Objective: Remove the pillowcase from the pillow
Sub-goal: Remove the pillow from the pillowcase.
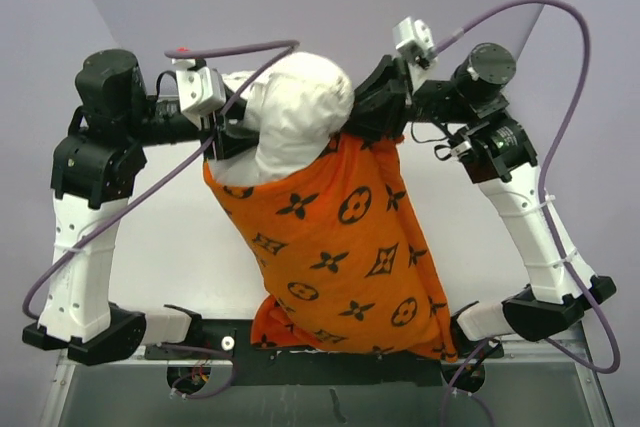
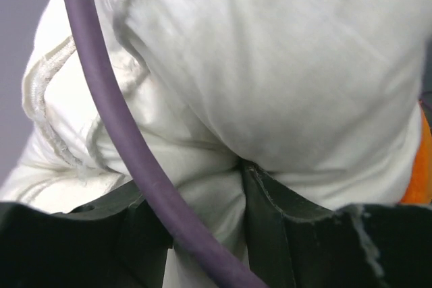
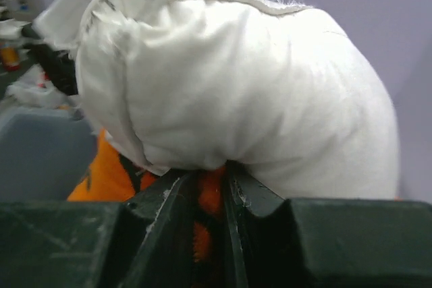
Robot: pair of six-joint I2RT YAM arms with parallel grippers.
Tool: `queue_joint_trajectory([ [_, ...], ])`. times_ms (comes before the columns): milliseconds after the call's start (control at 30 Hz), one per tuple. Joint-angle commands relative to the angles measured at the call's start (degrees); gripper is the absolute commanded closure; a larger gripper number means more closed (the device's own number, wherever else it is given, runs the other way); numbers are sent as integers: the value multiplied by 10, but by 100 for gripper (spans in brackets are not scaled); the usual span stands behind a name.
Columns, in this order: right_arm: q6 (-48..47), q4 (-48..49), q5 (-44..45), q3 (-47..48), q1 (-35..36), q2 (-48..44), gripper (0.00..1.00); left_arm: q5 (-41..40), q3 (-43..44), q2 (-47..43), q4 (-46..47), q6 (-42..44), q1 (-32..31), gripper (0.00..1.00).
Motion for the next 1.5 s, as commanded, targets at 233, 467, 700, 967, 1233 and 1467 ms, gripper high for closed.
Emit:
queue_joint_trajectory([
  [233,-93,150,355,76,-111,89,100,-347,353,245,286,59,-48,100],
  [467,-72,199,389,160,-129,166,100,-364,443,307,371,213,-122,100],
  [700,-72,286,429,-46,-129,75,100,-374,319,243,391,214,-128,100],
  [967,-76,335,427,-309,-132,-105,100,-409,125,114,228,97,-133,99],
  [1233,-91,289,418,-386,-133,-188,100,-429,56,21,-4,64,-124,93],
  [1467,-125,231,443,-406,-133,-222,100,-457,-9,-52,-67,52,-119,64],
])
